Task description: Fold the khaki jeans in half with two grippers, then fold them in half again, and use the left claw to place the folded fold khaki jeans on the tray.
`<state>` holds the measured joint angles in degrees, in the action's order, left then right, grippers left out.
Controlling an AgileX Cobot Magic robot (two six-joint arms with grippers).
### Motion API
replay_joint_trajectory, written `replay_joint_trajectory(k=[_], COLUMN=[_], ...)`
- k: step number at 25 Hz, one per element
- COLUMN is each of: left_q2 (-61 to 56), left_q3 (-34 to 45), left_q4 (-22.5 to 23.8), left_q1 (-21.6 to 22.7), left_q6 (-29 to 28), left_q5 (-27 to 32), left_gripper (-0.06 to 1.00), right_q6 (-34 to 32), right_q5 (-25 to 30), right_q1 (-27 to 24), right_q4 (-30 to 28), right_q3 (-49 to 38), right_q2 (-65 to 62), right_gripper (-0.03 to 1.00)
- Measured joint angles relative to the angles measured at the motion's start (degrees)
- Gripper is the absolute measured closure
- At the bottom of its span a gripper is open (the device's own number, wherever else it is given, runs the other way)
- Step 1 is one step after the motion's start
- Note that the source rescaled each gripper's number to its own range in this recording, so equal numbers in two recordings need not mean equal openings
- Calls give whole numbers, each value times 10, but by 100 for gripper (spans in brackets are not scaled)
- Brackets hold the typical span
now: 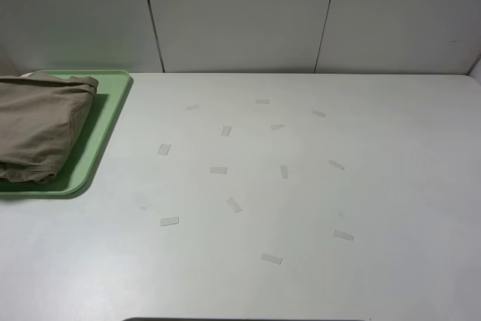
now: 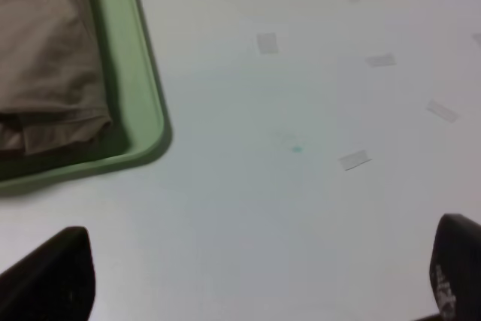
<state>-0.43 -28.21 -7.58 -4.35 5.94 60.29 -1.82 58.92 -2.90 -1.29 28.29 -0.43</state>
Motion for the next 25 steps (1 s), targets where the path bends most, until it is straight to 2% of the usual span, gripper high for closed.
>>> replay_joint_trajectory(k=[11,15,18,25], left_q2=[-1,-1,-1,-1], left_q3=[-14,-14,-5,0], left_q4=[5,11,23,27], left_q1=[-9,-11,-11,-11], left_q6=[-33,-36,-36,-36], left_q5=[56,48,13,8], left_gripper=[1,1,1,1], right_q6=[0,0,0,0], right_q5=[0,0,0,0], right_q1=[0,0,0,0], right_q4=[0,0,0,0], right_q3=[0,0,0,0], right_q2=[0,0,0,0], right_gripper=[-3,-3,-3,-3])
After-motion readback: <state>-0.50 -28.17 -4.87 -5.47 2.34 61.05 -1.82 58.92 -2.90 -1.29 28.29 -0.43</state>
